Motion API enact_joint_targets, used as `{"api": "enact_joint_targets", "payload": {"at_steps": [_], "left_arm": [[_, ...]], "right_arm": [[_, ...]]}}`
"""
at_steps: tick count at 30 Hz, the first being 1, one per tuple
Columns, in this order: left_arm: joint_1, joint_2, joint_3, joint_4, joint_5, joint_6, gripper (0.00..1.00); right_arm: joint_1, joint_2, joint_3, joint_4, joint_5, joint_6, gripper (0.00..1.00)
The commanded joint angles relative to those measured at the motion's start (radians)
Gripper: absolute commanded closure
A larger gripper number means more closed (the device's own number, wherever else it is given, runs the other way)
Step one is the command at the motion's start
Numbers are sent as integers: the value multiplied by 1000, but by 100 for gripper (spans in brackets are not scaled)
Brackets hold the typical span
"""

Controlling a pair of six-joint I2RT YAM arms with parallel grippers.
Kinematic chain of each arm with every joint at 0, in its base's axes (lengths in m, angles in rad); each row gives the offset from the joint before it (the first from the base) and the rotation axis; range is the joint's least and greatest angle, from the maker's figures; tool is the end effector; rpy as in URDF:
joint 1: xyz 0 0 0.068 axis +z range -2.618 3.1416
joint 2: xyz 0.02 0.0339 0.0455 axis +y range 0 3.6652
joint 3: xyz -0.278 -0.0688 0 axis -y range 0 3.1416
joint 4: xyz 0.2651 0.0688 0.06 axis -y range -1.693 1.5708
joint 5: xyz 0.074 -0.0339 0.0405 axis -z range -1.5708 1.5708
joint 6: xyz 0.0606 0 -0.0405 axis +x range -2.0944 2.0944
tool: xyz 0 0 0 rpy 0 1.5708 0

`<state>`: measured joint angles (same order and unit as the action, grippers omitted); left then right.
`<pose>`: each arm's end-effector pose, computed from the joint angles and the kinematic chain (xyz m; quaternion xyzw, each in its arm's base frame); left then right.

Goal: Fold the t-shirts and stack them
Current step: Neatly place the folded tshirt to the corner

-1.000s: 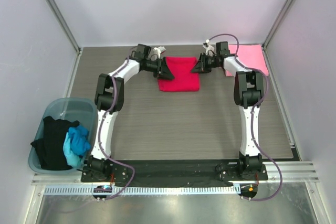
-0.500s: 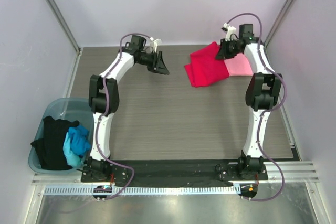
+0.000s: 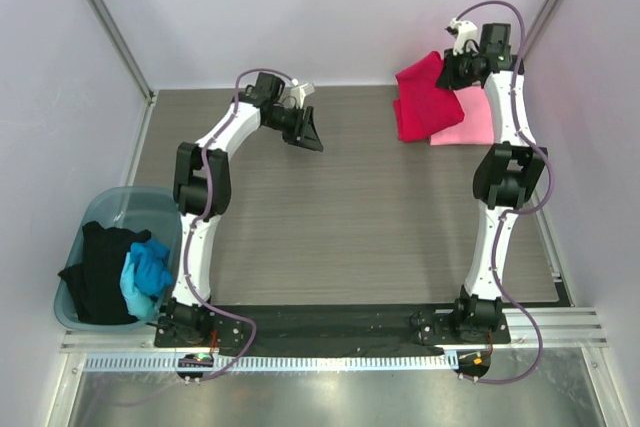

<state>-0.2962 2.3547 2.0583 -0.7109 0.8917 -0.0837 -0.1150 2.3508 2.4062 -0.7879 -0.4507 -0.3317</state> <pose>0.5096 -0.2048 0.1956 0.2111 0.8491 -0.4541 0.1681 0.5717 -0.0395 0.2998 -0.1867 0.8753 0.1112 0.4320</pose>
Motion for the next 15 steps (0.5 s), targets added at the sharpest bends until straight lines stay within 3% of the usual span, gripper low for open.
{"api": "enact_joint_targets", "payload": {"at_steps": [1, 15], "left_arm": [[-7, 6, 42, -12, -11, 32, 59], [-27, 23, 46, -13, -16, 30, 58]], "right_arm": [[-34, -5, 94, 29, 3, 5, 99], [-106, 34, 149, 30, 46, -27, 99]]}}
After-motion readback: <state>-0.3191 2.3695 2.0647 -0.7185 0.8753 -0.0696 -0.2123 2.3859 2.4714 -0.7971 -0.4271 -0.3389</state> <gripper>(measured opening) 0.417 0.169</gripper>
